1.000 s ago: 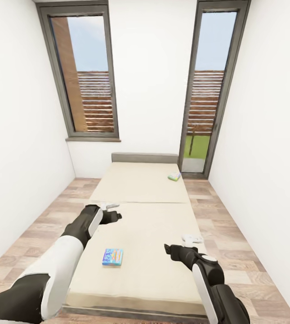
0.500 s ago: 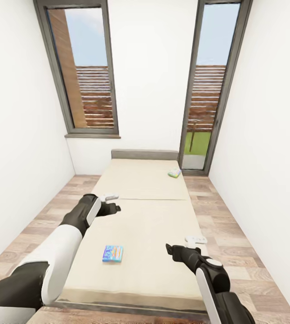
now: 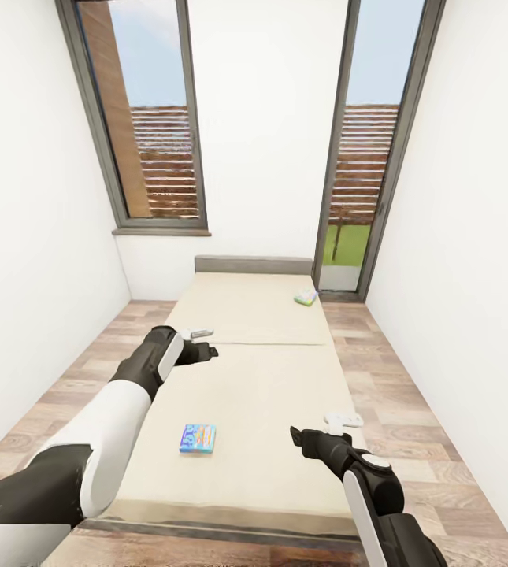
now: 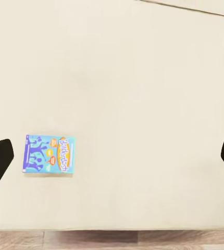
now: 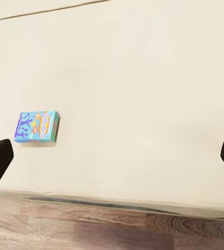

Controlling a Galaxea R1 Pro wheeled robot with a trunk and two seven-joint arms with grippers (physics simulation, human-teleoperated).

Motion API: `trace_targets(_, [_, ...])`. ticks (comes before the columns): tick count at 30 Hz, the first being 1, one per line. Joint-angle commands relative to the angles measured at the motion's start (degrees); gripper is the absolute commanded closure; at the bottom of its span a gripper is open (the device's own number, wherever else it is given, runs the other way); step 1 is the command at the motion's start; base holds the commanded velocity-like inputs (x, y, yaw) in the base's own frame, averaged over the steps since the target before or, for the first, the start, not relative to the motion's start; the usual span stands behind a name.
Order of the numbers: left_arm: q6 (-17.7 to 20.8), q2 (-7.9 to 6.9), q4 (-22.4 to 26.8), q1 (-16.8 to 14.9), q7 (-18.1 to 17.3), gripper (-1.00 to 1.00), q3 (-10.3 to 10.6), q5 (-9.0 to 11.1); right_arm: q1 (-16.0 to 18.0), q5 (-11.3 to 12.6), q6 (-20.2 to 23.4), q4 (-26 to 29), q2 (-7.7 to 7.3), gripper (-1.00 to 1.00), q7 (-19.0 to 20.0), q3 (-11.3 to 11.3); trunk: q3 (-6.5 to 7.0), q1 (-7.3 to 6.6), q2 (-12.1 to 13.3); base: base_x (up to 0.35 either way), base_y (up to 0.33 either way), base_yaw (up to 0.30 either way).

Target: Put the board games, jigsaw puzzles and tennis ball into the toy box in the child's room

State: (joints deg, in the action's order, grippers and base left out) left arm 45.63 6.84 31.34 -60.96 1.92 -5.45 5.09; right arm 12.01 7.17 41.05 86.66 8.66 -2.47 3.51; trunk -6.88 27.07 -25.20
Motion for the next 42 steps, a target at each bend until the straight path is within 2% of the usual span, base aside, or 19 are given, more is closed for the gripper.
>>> trace_targets(1, [0.3, 0.26, 0.05, -0.19, 0.22, -1.0, -0.28, 0.36, 0.04, 0.48, 0.23, 0.07, 0.01, -1.0, -0.26, 0.02, -0.22, 0.03, -0.13, 0.0, 0.0, 0.0])
trace_targets(13, [-0.05, 0.74, -0.42, -0.71, 0.39, -1.0, 1.91, 0.05, 0.03, 0.56, 0.17, 0.09, 0.05, -1.0, -0.23, 0.12, -1.34, 0.03, -0.13, 0.0, 0.0, 0.0])
trace_targets(16, [0.32, 1.46, 0.45, -0.76, 0.35, -1.0, 2.62, 0.15, 0.03, 0.56, 0.17, 0.06, 0.04, -1.0, -0.23, 0.1, -1.62, 0.03, -0.13, 0.0, 0.0, 0.0])
trace_targets(20, [1.88, 3.16, 2.94, -0.8, 0.34, -1.0, 3.5, 0.27, 0.03, 0.51, 0.17, 0.08, 0.04, -1.0, -0.25, 0.1, -1.99, 0.03, -0.13, 0.0, 0.0, 0.0])
trace_targets(22, [2.99, 3.16, 3.84, -0.81, 0.45, -1.0, 3.92, 0.3, 0.03, 0.5, 0.2, 0.08, 0.06, -1.0, -0.25, 0.13, -2.18, 0.03, -0.13, 0.0, 0.0, 0.0])
trace_targets(25, [4.28, 3.16, 4.96, -0.82, 0.55, -1.0, 5.73, 0.28, 0.03, 0.54, 0.24, 0.08, 0.09, -1.0, -0.26, 0.16, -2.46, 0.03, -0.13, 0.0, 0.0, 0.0])
trace_targets(29, [5.16, 3.16, 6.59, -0.82, 0.42, -1.0, 9.04, 0.32, 0.03, 0.56, 0.25, 0.09, 0.11, -1.0, -0.26, 0.19, -2.83, 0.03, -0.13, 0.0, 0.0, 0.0])
trace_targets(30, [5.63, 3.16, 8.2, -0.82, 0.26, -1.0, 10.72, 0.38, 0.03, 0.54, 0.25, 0.09, 0.11, -1.0, -0.26, 0.2, -2.92, 0.03, -0.13, 0.0, 0.0, 0.0])
trace_targets(33, [6.3, 3.16, 10.69, -0.82, 0.0, -1.0, 12.34, 0.56, 0.03, 0.51, 0.26, 0.09, 0.11, -1.0, -0.26, 0.19, -3.2, 0.03, -0.13, 0.0, 0.0, 0.0])
trace_targets(38, [6.46, 3.16, 12.59, -0.72, -0.51, -1.0, 12.92, 0.76, 0.03, 0.49, 0.26, 0.09, 0.05, -1.0, -0.26, 0.12, -3.67, 0.03, -0.13, 0.0, 0.0, 0.0])
trace_targets(42, [5.65, 1.11, 12.81, -0.51, -1.15, -1.0, 12.56, 0.84, 0.03, 0.48, 0.26, 0.09, 0.04, -1.0, -0.26, 0.12, -4.04, 0.03, -0.13, 0.0, 0.0, 0.0])
